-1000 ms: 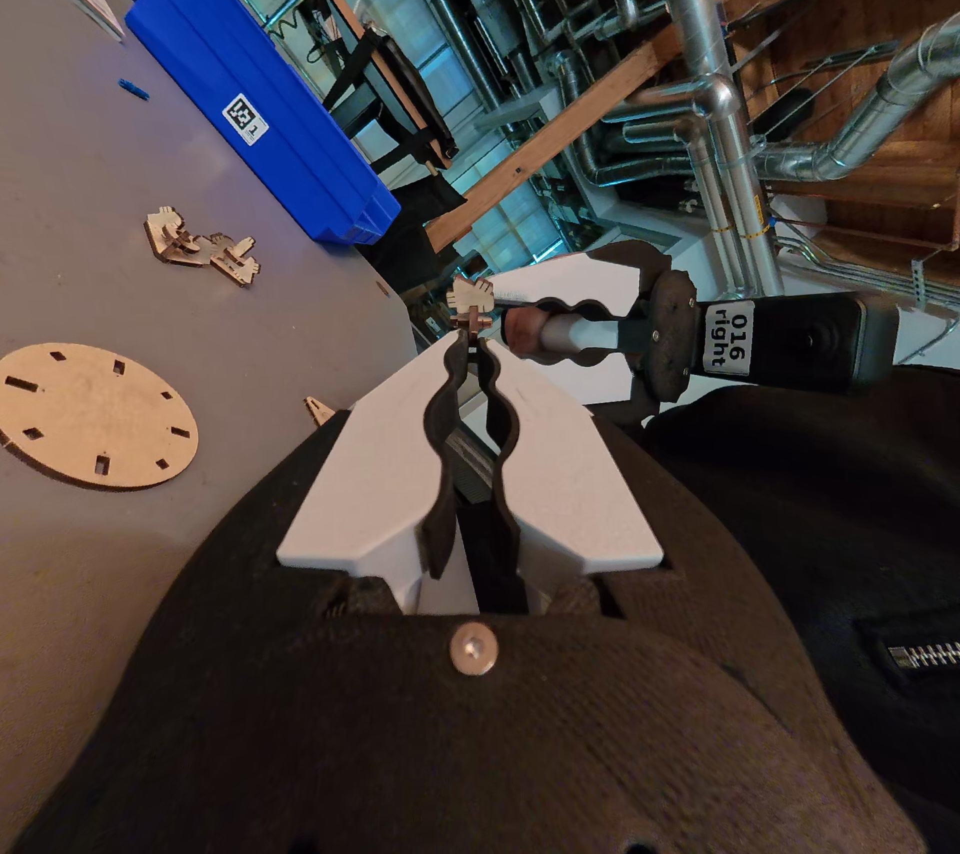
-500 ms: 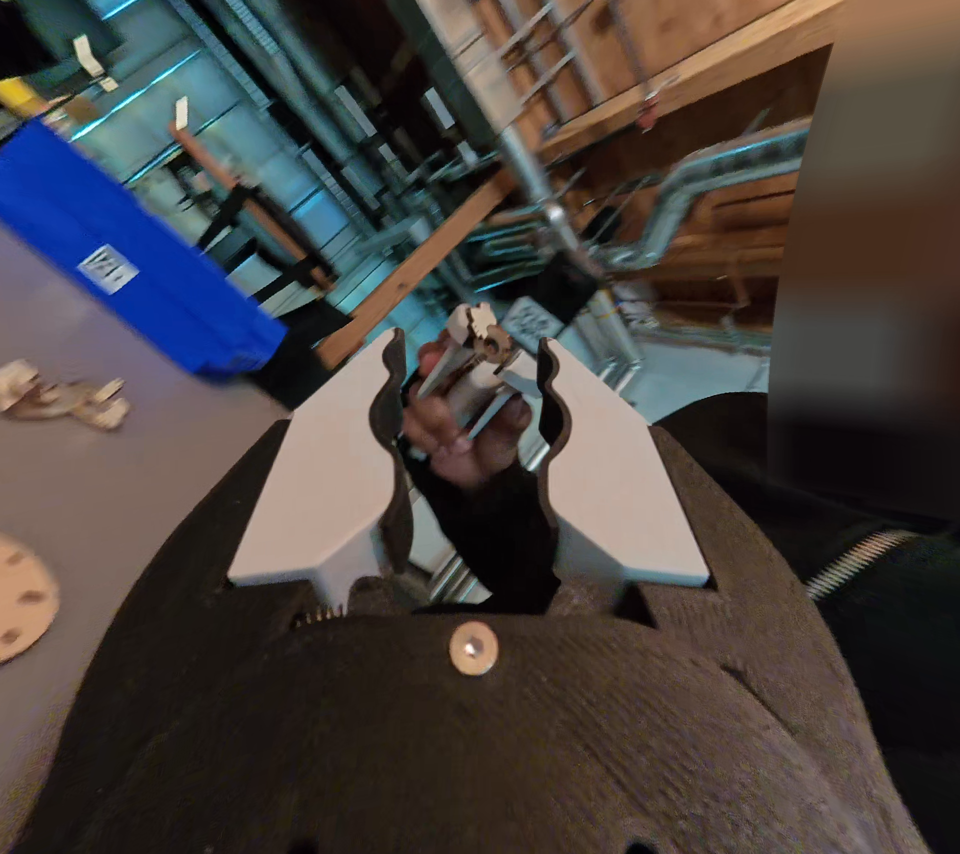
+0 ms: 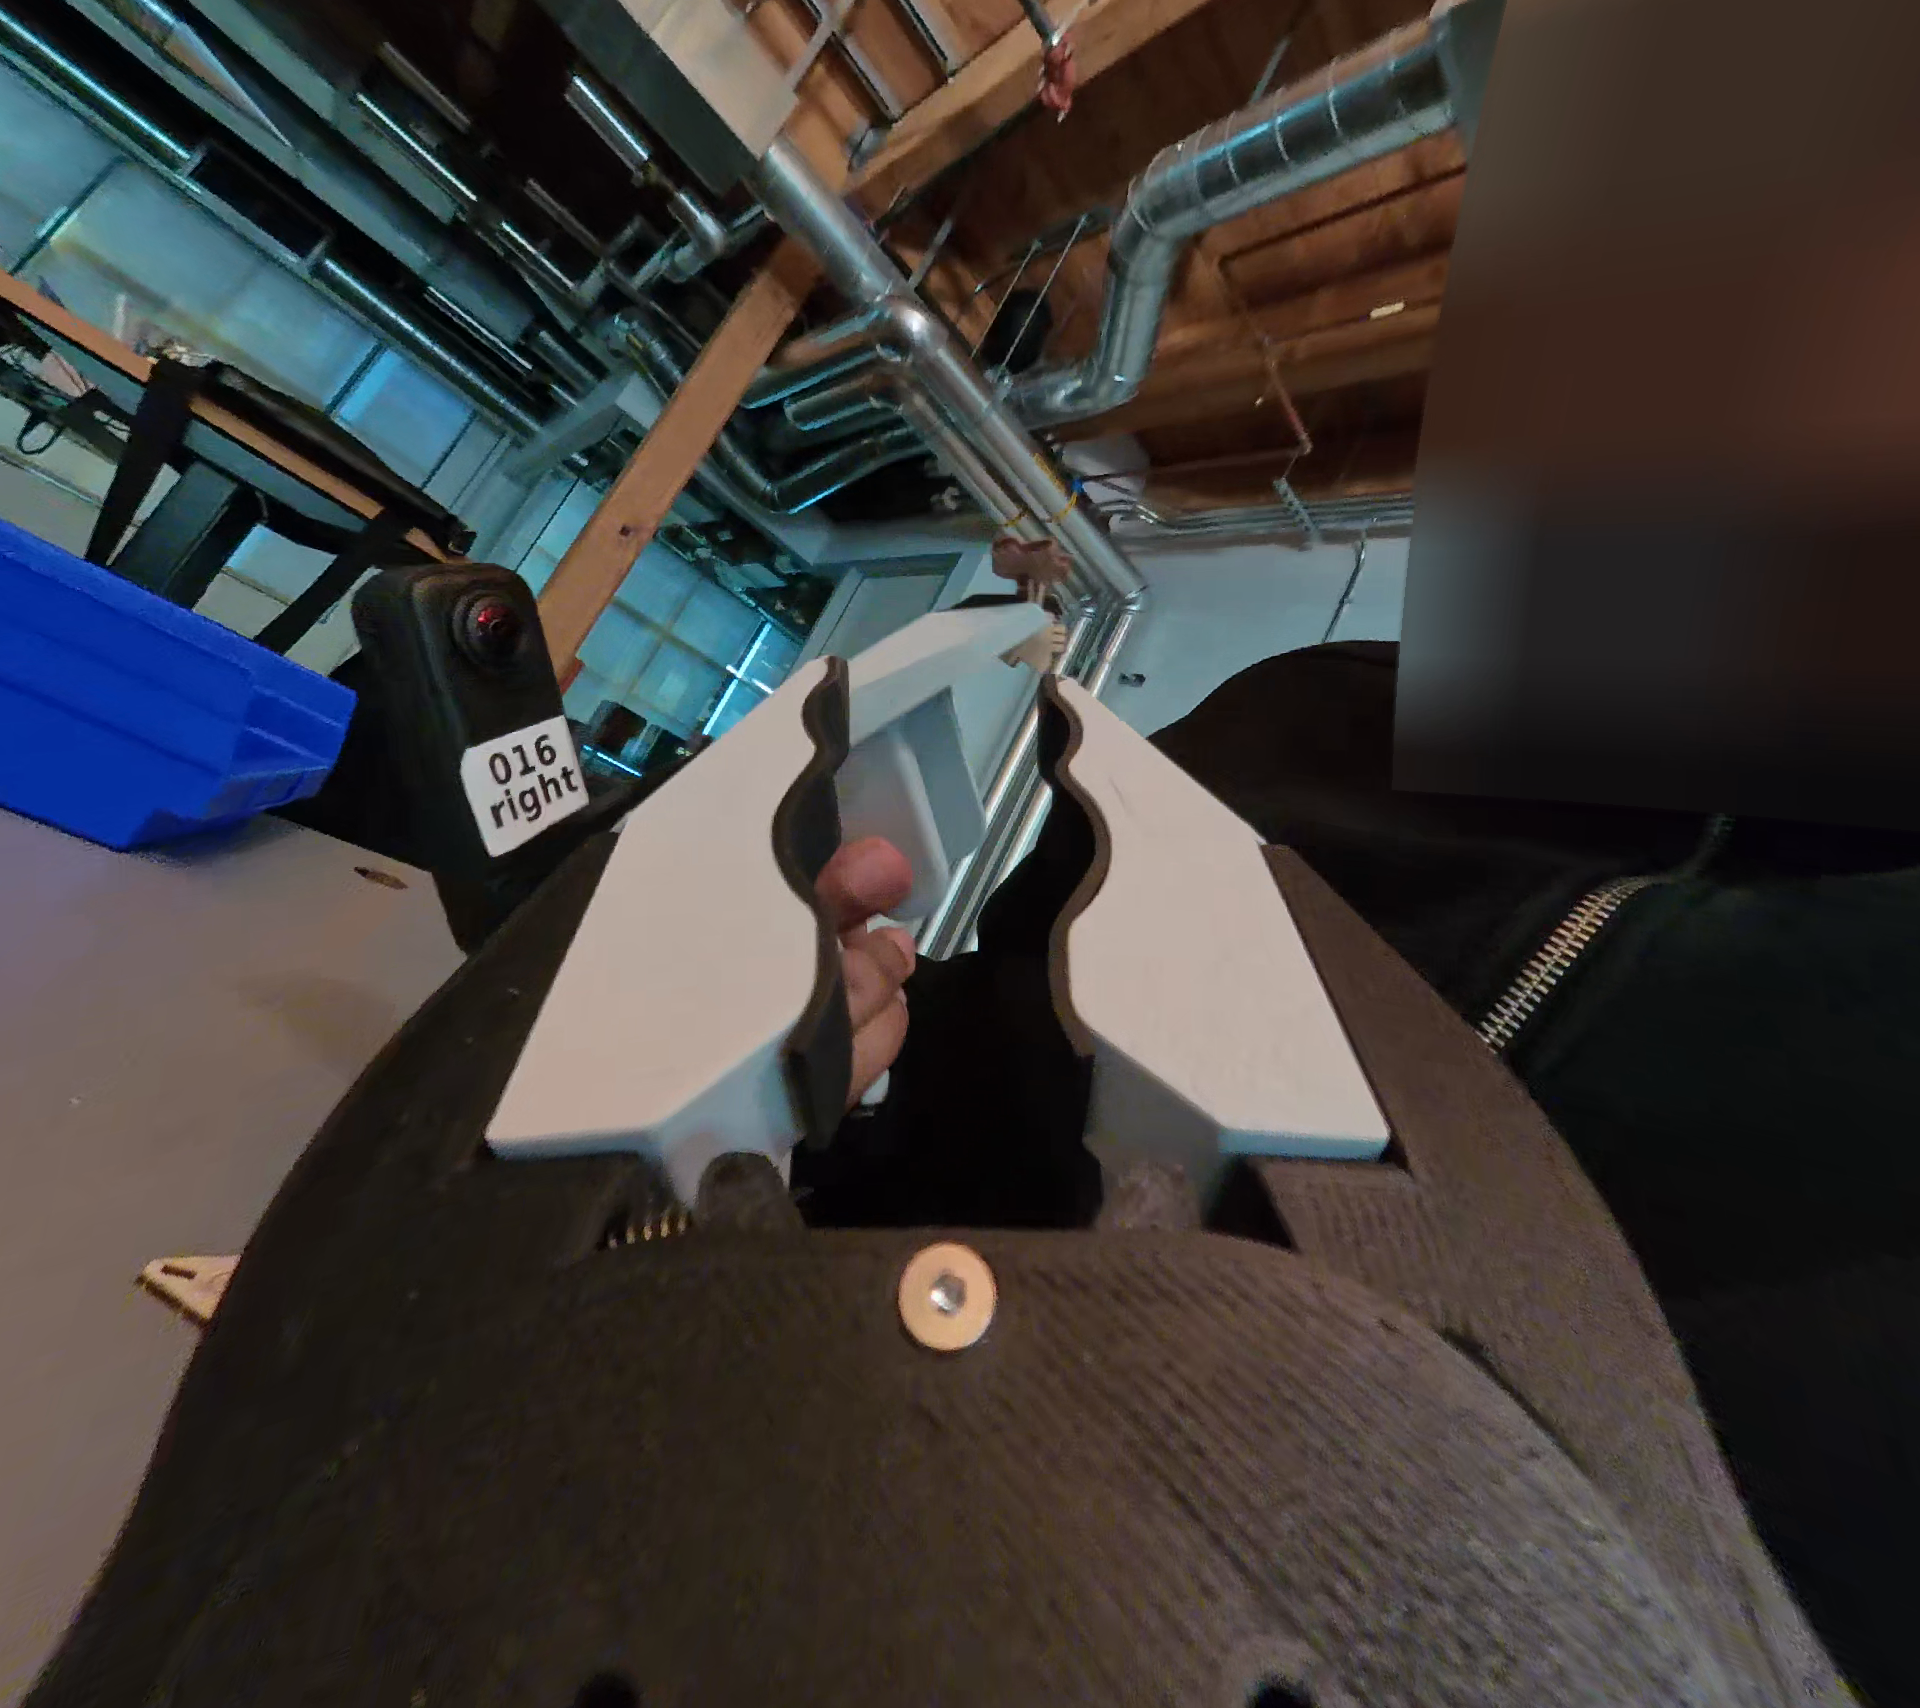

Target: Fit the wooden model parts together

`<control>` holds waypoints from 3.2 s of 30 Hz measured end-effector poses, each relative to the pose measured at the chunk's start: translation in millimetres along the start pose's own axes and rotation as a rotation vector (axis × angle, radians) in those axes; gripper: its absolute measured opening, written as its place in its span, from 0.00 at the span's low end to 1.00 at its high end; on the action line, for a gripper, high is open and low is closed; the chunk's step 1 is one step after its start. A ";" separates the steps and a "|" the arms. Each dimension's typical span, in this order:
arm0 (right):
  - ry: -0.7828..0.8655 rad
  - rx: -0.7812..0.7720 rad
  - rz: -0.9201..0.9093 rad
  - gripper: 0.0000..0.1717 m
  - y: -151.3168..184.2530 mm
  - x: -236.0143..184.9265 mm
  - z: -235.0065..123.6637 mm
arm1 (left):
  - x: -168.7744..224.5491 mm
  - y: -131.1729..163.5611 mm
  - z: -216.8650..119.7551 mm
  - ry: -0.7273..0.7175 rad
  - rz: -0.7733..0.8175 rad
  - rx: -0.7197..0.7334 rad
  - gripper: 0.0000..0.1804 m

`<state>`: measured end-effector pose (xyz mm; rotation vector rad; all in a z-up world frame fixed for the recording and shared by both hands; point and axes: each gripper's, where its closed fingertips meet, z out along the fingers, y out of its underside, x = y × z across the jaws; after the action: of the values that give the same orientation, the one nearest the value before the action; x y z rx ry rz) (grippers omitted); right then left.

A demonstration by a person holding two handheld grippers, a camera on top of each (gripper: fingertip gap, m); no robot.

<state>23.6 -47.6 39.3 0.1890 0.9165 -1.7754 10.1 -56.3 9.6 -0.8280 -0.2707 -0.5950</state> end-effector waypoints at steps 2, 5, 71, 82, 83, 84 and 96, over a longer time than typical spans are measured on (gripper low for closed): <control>-0.020 -0.002 0.043 0.07 6.2 5.1 2.8 | 4.7 0.4 1.3 0.022 0.011 -0.004 0.17; -0.032 0.032 0.086 0.07 7.1 12.9 2.7 | 11.0 -1.6 0.7 0.040 0.048 0.003 0.12; 0.752 -0.406 -0.524 0.05 -16.5 65.1 -28.0 | -26.9 -17.1 -27.0 -0.262 0.109 0.065 0.00; 1.349 -1.412 -0.828 0.08 -115.5 164.0 -218.0 | -33.3 -39.5 -52.6 -0.346 0.104 0.213 0.00; 1.303 -1.454 -0.772 0.08 -111.2 171.5 -222.4 | -34.2 -39.3 -53.0 -0.351 0.103 0.212 0.00; 1.249 -1.457 -0.705 0.07 -104.3 178.3 -220.2 | -35.1 -39.3 -53.4 -0.356 0.102 0.211 0.00; 1.138 -1.484 -0.525 0.05 -81.8 209.1 -214.9 | -41.1 -43.5 -60.9 -0.383 0.071 0.246 0.00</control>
<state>-196.2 -50.4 -180.4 -0.0598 3.0322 -0.8146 -48.8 -109.3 -22.2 -0.7052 -0.6478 -0.3247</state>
